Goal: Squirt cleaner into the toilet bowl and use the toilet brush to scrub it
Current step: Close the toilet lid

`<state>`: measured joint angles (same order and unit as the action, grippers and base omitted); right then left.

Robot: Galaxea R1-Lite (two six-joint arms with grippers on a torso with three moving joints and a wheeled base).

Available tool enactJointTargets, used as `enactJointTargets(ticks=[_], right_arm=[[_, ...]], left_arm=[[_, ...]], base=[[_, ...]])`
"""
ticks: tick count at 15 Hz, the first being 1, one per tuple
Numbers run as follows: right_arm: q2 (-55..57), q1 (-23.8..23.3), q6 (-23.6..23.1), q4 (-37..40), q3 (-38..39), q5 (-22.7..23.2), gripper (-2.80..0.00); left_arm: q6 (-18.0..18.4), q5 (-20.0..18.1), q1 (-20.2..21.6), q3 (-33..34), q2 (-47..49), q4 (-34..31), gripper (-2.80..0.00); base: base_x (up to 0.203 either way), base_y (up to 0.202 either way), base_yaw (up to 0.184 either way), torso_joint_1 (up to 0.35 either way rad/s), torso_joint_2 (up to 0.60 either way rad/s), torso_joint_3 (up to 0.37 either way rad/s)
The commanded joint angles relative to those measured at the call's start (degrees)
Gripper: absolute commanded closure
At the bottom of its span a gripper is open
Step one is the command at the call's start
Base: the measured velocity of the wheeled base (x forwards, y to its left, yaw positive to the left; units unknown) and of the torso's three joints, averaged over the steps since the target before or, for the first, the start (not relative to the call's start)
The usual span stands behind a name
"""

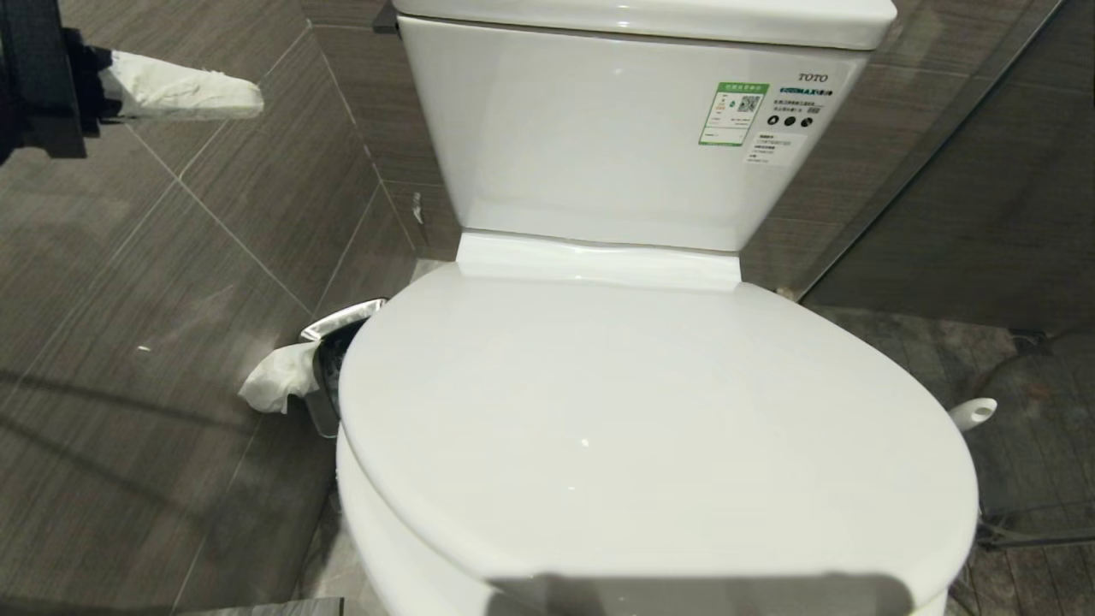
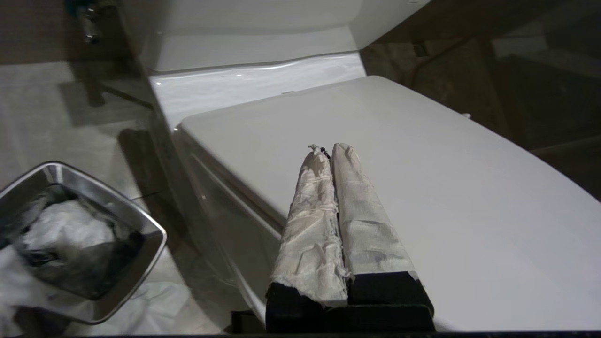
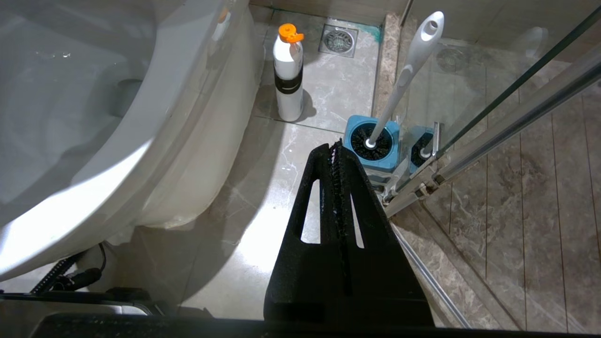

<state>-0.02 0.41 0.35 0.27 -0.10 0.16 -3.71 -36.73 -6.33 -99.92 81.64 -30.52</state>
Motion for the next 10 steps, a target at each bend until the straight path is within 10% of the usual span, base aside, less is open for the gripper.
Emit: enactJointTargets(ticks=[1, 5, 10], right_arm=[[0.0, 0.0, 0.0, 0.0, 0.0, 0.0, 0.0], [0.0, 0.0, 0.0, 0.0, 0.0, 0.0, 0.0], [0.0, 0.0, 0.0, 0.0, 0.0, 0.0, 0.0]], left_arm=[[4.1, 1.2, 0.2, -1.6, -0.2, -2.3, 0.0], [15.6, 1.4, 3.9, -1.7, -3.0, -12.2, 0.0], [15.6, 1.4, 4.0, -1.4, -4.7, -12.4, 0.0]], base=[[0.0, 0.0, 0.0, 0.0, 0.0, 0.0], [0.0, 0.0, 0.0, 0.0, 0.0, 0.0], [0.0, 0.0, 0.0, 0.0, 0.0, 0.0]])
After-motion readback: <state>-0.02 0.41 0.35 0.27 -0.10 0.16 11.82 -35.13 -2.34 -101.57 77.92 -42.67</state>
